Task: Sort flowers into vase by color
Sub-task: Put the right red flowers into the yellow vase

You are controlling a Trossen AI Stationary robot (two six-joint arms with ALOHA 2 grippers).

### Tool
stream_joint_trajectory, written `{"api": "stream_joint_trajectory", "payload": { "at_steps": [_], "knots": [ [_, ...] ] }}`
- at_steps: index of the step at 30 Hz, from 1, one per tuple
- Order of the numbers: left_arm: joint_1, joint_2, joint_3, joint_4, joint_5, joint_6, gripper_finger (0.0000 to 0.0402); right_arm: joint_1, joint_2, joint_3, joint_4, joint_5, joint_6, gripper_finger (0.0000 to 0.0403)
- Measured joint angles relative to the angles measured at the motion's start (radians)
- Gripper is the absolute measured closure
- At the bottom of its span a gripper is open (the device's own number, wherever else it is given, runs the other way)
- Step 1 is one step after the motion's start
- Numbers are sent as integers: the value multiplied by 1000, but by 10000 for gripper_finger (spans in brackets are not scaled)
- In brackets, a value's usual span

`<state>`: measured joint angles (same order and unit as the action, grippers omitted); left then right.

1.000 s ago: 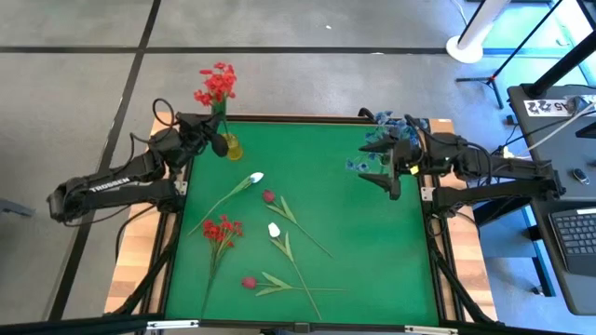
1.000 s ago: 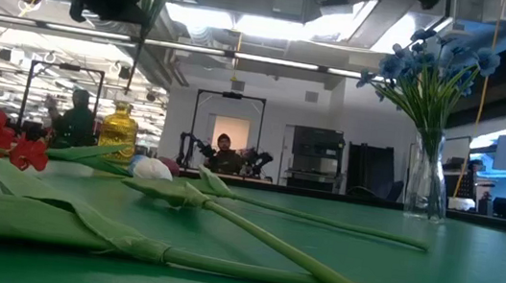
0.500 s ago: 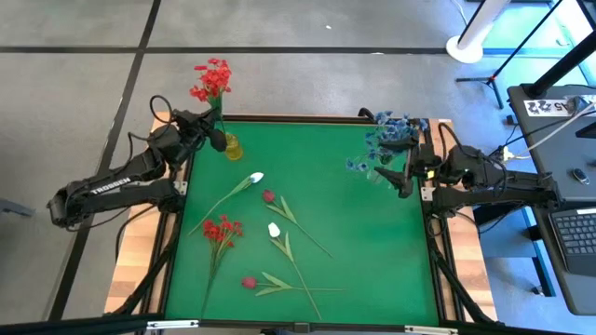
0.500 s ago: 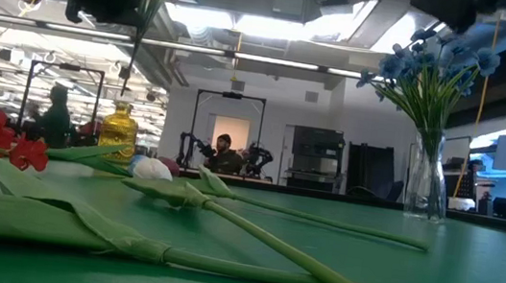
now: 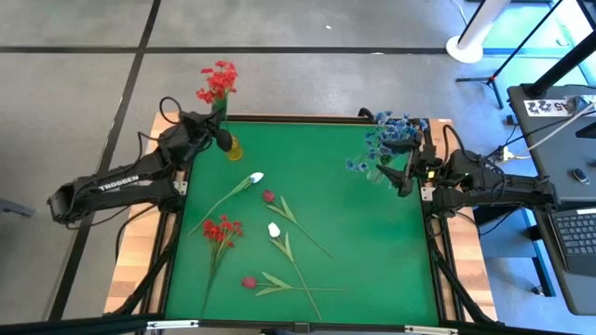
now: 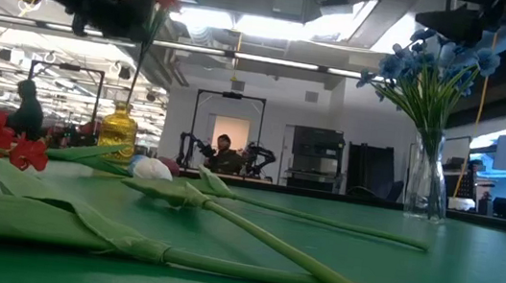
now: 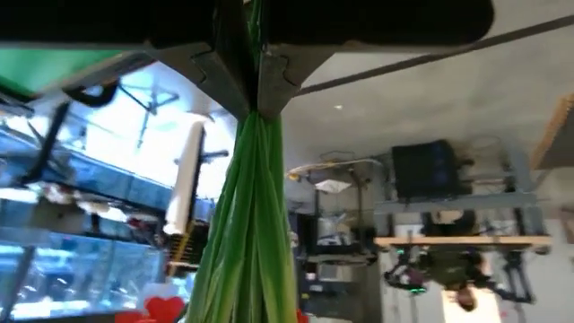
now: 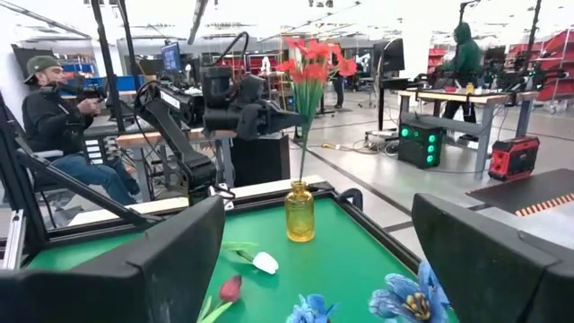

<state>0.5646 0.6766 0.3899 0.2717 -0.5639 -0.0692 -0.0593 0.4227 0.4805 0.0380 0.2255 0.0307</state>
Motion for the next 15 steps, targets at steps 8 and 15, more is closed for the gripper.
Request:
{"api": "stream_joint_trajectory", "payload": {
  "at_steps": [8, 15],
  "knots": [
    [39, 0, -90, 103, -7, -40, 401, 0, 0, 0, -13, -8, 20, 45],
    [37, 0, -93, 86, 8, -55, 379, 0, 0, 0, -1, -8, 26, 45]
  ]
}}
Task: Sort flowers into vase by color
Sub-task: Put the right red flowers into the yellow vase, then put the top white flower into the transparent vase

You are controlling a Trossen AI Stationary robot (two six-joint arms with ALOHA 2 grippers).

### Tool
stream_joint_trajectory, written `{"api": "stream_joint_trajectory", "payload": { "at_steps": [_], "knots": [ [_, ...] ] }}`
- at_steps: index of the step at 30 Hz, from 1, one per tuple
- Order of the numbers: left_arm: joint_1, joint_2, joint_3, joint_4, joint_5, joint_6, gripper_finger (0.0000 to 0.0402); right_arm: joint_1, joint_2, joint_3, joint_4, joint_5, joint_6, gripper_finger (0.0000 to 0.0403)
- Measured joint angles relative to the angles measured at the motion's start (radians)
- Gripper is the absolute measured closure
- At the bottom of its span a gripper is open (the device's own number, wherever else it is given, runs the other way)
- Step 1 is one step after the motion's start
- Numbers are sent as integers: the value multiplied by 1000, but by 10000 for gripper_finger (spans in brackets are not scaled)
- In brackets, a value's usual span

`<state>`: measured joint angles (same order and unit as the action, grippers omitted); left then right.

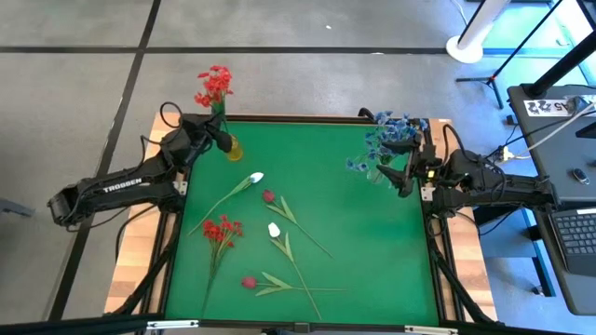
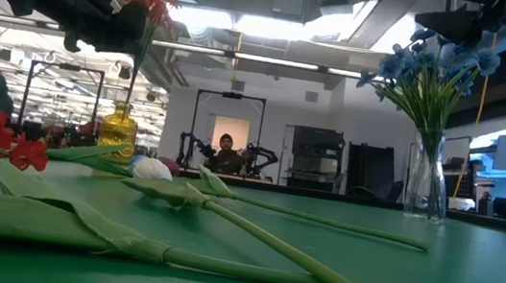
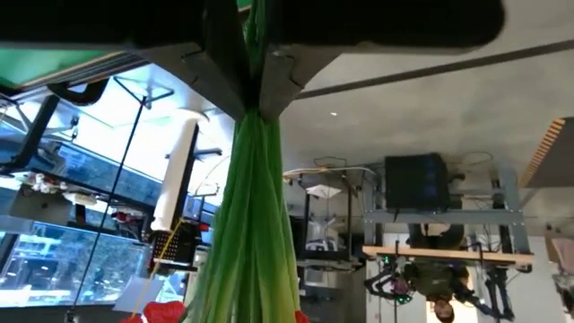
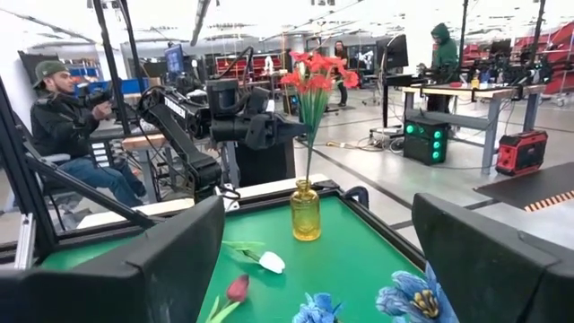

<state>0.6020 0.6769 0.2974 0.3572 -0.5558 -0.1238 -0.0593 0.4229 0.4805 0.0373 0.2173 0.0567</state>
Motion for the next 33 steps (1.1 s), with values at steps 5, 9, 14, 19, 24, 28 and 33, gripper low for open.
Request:
{"api": "stream_joint_trajectory", "payload": {
  "at_steps": [5, 9, 14, 19, 24, 28, 33],
  "knots": [
    [0, 0, 0, -37, 55, 2, 323, 0, 0, 0, 7, 0, 23, 45],
    [-7, -3, 0, -50, 113, 2, 274, 0, 0, 0, 10, 0, 24, 45],
    [-36, -12, 6, -83, 114, 3, 226, 0, 0, 0, 14, 0, 24, 45],
    [-84, -40, 122, -316, 98, 3, 200, 0, 0, 0, 14, 0, 24, 45],
    [-156, -45, 297, -635, 64, -20, 199, 0, 0, 0, 14, -1, 24, 45],
    [-221, -42, 414, -869, 63, -102, 199, 0, 0, 0, 14, -1, 18, 45],
    [-310, -42, 472, -1053, 118, -191, 199, 0, 0, 0, 14, -1, 18, 45]
  ]
}}
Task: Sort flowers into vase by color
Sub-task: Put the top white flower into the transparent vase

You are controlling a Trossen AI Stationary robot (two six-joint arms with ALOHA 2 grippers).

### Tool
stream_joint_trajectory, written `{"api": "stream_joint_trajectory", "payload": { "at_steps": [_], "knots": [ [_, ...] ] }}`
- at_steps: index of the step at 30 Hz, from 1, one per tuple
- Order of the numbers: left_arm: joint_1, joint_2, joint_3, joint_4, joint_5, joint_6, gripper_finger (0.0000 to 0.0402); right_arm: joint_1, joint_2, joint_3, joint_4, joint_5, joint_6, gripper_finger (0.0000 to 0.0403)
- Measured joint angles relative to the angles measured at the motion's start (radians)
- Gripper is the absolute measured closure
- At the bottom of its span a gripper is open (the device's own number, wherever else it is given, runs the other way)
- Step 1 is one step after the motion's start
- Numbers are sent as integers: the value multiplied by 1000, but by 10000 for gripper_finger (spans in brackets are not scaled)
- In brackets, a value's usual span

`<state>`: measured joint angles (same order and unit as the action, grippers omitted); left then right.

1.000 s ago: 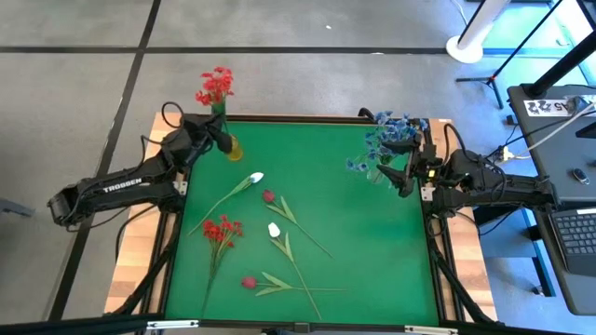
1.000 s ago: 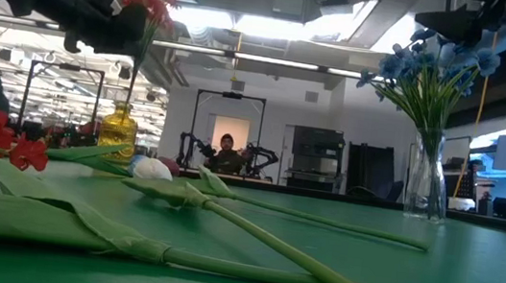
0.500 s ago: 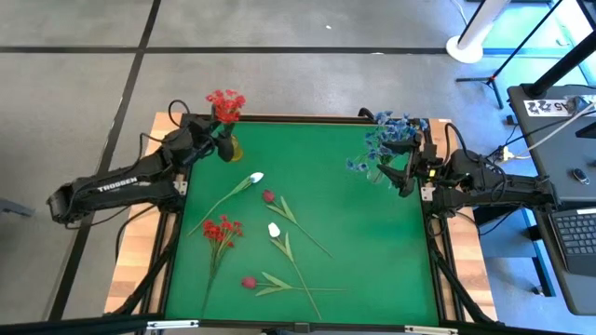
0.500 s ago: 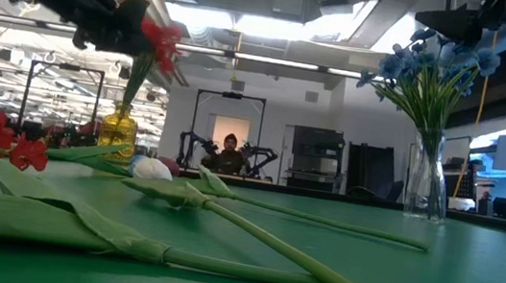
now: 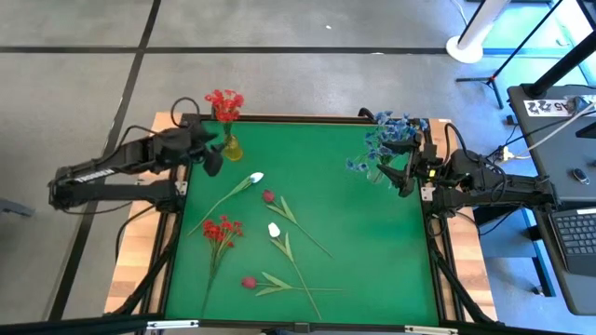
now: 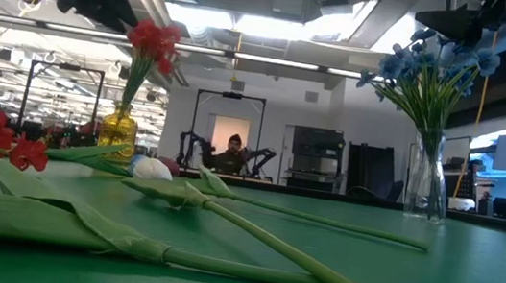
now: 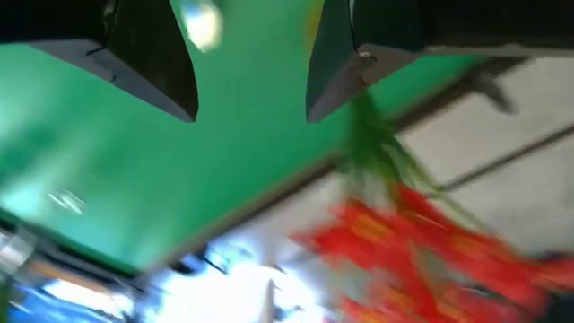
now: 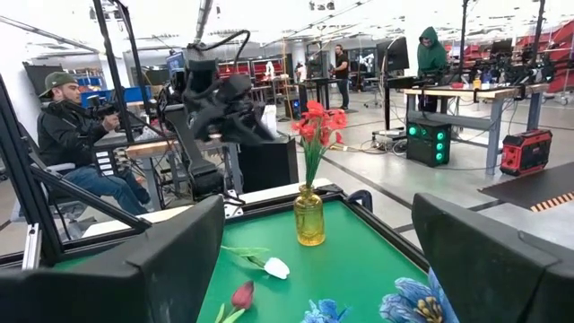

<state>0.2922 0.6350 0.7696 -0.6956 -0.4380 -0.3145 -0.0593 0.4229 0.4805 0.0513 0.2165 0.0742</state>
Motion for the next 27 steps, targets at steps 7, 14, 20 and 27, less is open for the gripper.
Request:
{"api": "stream_joint_trajectory", "payload": {
  "at_steps": [7, 14, 20, 27],
  "knots": [
    [-164, 48, 0, -42, 200, -104, 200, 0, 0, 0, 0, 0, 0, 45],
    [-299, 153, -48, -127, 162, -245, 200, 0, 0, 0, 0, 0, 0, 45],
    [-372, 226, -135, -128, 149, -364, 200, 0, 0, 0, -1, 0, 24, 45],
    [-406, 250, -248, -117, 84, -446, 200, 0, 0, 0, -9, 0, 31, 45]
  ]
}}
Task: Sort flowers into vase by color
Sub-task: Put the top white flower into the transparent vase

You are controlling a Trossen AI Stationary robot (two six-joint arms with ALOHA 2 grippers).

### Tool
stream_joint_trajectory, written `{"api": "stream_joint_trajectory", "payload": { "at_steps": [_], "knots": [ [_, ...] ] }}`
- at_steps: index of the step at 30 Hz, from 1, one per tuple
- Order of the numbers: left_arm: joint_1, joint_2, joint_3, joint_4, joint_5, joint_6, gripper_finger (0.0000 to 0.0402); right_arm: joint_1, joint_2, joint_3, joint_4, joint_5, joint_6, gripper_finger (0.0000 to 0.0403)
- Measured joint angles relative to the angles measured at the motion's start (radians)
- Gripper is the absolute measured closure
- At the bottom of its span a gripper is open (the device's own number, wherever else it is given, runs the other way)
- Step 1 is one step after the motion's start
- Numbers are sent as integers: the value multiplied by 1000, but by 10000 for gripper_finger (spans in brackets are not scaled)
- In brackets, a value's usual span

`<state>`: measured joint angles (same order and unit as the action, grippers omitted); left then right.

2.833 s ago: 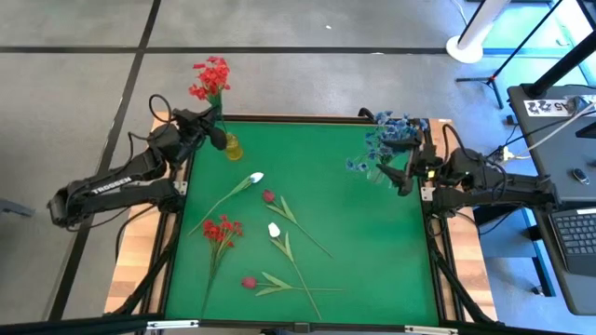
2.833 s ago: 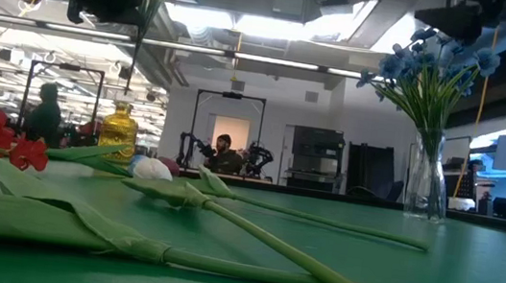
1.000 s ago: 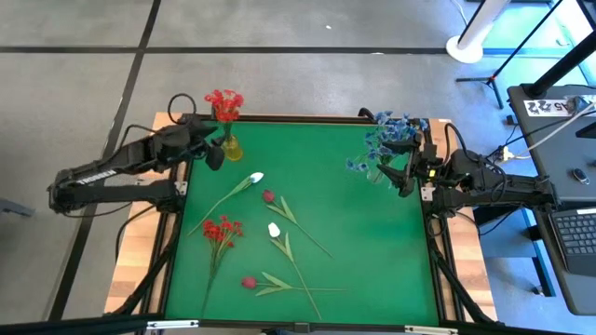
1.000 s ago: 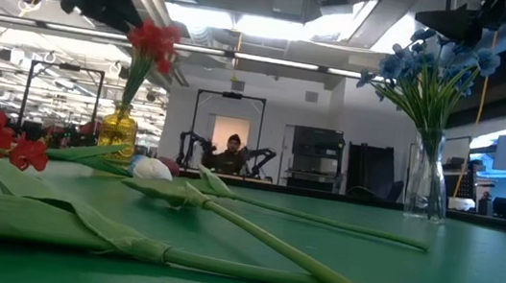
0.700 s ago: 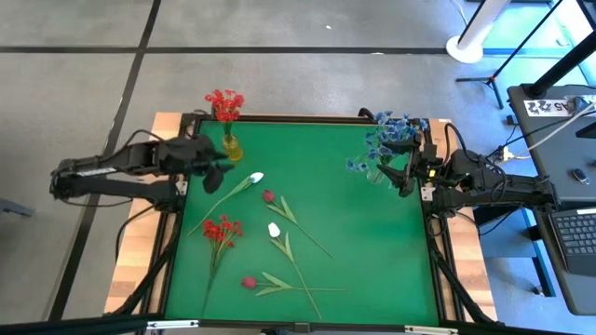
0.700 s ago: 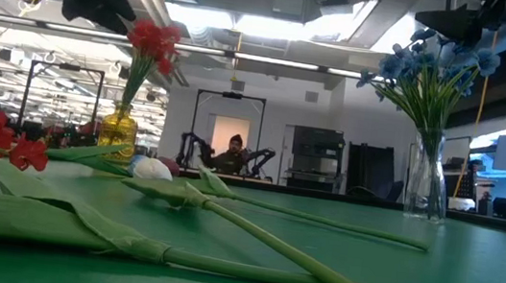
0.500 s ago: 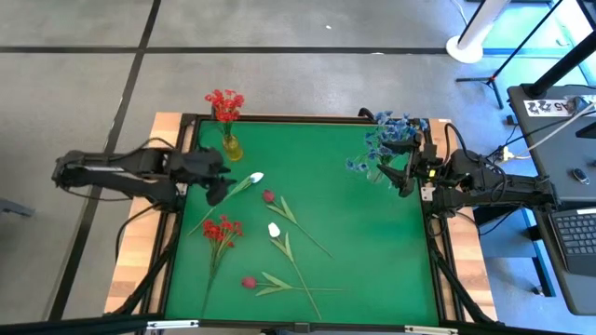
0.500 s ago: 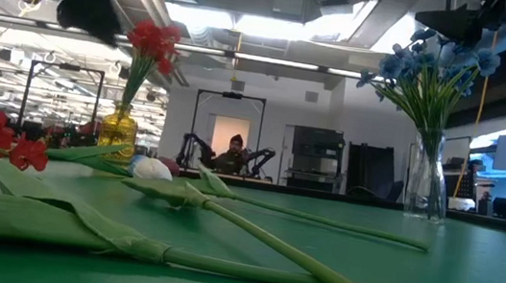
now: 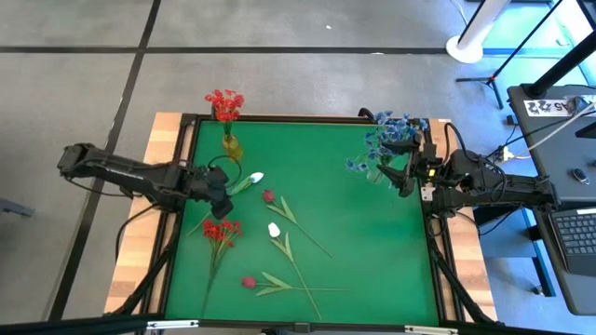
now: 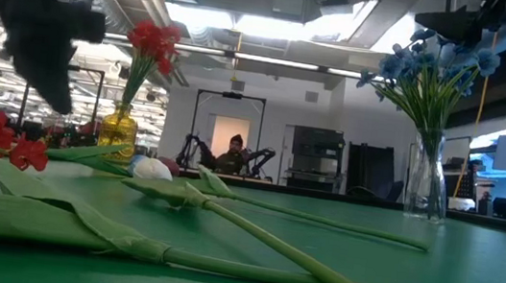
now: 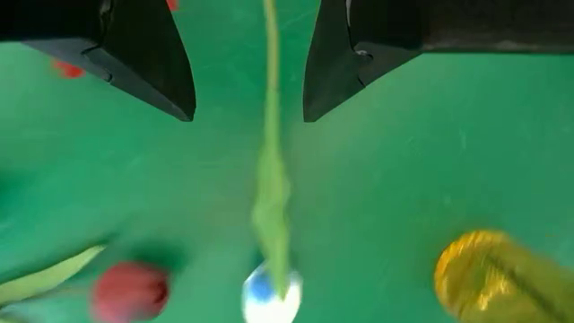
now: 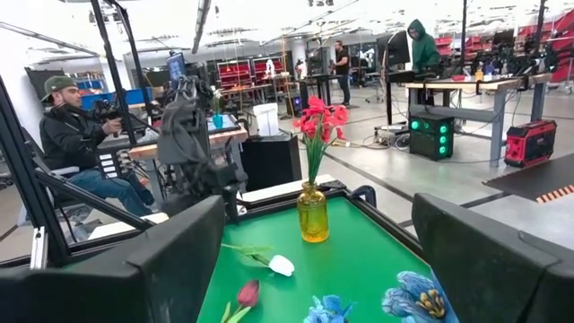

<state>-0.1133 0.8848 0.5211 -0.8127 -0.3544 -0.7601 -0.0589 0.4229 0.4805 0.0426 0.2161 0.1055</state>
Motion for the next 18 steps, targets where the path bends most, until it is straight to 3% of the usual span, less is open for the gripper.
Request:
{"api": "stream_joint_trajectory", "payload": {
  "at_steps": [11, 18],
  "knots": [
    [1, 4, -93, 64, -8, -125, 200, 0, 0, 0, 0, 0, 3, 45],
    [1, 70, -137, 61, 26, -181, 200, 0, 0, 0, 0, 0, 7, 45]
  ]
}}
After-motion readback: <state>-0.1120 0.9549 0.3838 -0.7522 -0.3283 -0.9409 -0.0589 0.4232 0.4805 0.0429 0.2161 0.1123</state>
